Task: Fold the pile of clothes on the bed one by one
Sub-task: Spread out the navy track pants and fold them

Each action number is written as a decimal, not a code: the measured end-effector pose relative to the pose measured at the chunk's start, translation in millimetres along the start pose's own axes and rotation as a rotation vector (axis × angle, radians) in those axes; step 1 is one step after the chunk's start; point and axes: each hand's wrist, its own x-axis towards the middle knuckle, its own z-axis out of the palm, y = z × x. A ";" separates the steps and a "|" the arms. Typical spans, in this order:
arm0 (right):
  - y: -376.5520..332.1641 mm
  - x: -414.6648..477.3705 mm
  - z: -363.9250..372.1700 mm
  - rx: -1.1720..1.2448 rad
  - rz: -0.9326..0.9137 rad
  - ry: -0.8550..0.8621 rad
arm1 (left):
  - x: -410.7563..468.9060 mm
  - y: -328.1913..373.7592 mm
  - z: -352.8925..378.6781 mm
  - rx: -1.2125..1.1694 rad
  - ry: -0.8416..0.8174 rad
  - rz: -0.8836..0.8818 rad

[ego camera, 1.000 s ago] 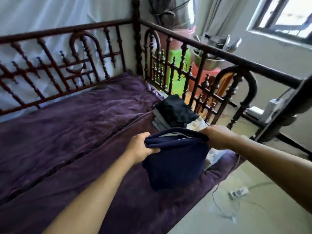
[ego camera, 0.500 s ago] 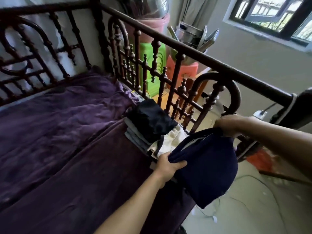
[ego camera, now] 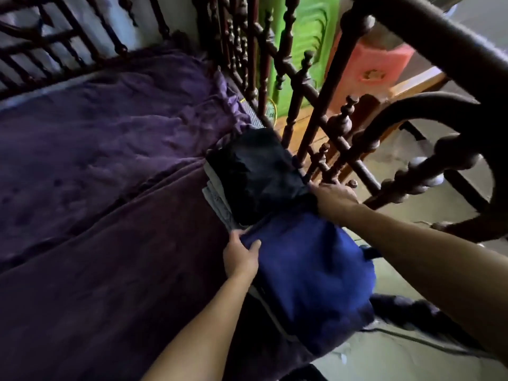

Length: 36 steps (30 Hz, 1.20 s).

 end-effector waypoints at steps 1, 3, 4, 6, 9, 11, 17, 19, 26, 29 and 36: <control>-1.7 3.0 11.0 0.026 -0.028 0.094 | 0.4 -3.4 4.6 0.179 0.081 0.097; -10.9 -0.6 37.3 0.059 -0.119 0.205 | -8.9 -16.1 15.3 0.512 0.123 0.323; -15.8 -5.0 51.2 0.076 -0.159 0.202 | -15.3 -22.9 20.9 0.619 0.061 0.388; -23.0 -13.7 79.5 0.077 -0.165 0.083 | -22.5 -36.4 30.2 0.733 -0.116 0.366; -21.6 -24.3 114.8 0.104 -0.077 -0.052 | -21.2 -49.8 38.6 0.811 -0.233 0.337; -18.0 -25.3 121.5 0.108 -0.063 -0.066 | -16.7 -47.1 38.4 0.821 -0.257 0.354; -33.4 -22.3 88.2 -0.085 -0.069 -0.060 | -34.1 -47.0 2.0 0.699 -0.180 0.297; -53.3 -27.8 68.1 -0.173 -0.113 0.000 | -52.7 -61.0 -24.9 0.644 -0.164 0.239; -206.2 -103.2 14.5 -0.114 -0.415 0.107 | -154.7 -165.8 -153.2 0.540 -0.019 0.019; -287.9 -161.5 5.0 -0.081 -0.581 0.148 | -214.0 -220.9 -216.6 0.514 0.083 -0.049; -477.4 -280.1 -9.0 -0.054 -0.919 0.172 | -364.3 -348.0 -355.1 0.425 0.321 -0.266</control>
